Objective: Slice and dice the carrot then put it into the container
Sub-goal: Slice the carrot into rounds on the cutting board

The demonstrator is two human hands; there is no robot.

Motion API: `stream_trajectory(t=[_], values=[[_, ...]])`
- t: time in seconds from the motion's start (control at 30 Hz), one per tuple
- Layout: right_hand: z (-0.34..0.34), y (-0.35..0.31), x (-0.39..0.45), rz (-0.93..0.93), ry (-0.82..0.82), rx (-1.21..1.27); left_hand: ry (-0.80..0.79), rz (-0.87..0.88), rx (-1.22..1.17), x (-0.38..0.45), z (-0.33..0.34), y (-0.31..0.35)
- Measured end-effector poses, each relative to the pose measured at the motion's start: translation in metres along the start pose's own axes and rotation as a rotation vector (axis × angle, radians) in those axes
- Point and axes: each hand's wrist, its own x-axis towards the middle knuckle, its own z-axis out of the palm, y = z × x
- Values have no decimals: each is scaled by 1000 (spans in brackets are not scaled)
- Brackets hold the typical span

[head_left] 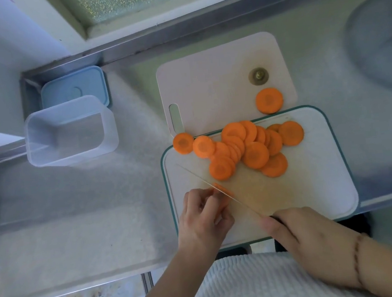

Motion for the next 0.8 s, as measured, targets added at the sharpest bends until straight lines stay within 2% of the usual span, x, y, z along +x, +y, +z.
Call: stream_trajectory(t=[0.2, 0.4, 0.6, 0.8], values=[[14, -6, 42, -104, 0, 15, 23, -6, -5, -2, 4, -3], [-2, 25, -8, 67, -67, 35, 9, -14, 25, -4, 3, -2], [11, 17, 38, -72, -59, 79, 23, -33, -3, -4, 3, -1], [7, -7, 59, -100, -7, 73, 20, -8, -27, -2, 0, 5]])
